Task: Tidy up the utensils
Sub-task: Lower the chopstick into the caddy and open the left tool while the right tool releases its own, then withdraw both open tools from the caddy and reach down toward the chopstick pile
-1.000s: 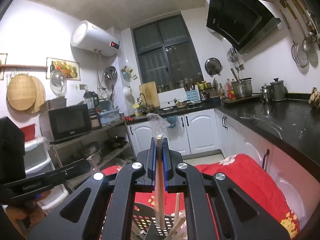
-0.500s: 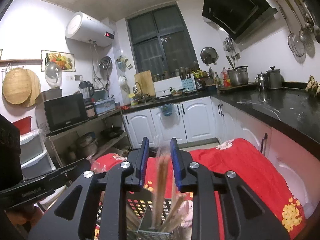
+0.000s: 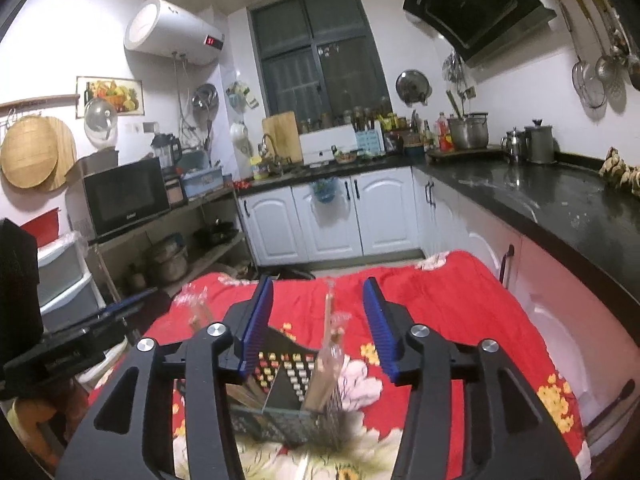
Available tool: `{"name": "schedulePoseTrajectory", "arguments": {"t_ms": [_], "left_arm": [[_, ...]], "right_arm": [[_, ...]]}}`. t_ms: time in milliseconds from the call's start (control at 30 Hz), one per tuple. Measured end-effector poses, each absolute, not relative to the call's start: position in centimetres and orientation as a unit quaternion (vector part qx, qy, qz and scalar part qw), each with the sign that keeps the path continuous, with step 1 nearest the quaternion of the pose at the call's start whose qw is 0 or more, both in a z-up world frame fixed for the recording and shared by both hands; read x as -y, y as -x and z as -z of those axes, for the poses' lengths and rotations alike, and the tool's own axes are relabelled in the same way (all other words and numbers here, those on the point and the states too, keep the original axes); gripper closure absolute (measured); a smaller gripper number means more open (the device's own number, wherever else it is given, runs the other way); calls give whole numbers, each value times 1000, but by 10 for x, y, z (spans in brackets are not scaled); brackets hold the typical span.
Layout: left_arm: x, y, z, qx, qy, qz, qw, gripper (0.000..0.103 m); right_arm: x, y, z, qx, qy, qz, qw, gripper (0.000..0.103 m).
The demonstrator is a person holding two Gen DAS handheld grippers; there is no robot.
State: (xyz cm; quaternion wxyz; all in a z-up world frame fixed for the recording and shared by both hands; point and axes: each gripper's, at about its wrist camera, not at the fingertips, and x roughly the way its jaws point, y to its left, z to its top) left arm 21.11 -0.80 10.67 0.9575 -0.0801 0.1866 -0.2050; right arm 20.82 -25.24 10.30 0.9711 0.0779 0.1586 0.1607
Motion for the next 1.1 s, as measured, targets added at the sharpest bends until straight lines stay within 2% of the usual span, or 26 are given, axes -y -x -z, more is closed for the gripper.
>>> {"name": "schedulePoseTrajectory", "arguments": {"t_ms": [100,167,400,533,733,1100], "left_arm": [[7,-206,-107,-193,78,214,954,58],[6,-203,-107,-203,79,219,951,49],[4,-193,-110,-198,79,215,953,35],[-1,-186,-114,-191,86,209,955,24],[-10,-171,-121,-177,87,200,960,13],[-22,-156,-102,-191,93,180,961,11]], "right_arm": [[253,-201,-103,-165,-71,-163,970,54],[255,-196,-103,-167,-67,-159,971,51],[255,-183,-104,-167,-57,-167,970,44],[255,-175,-106,-165,-48,-172,970,44],[257,-166,-104,-167,-43,-177,969,43],[250,-157,-82,-197,-34,-188,962,40]]}}
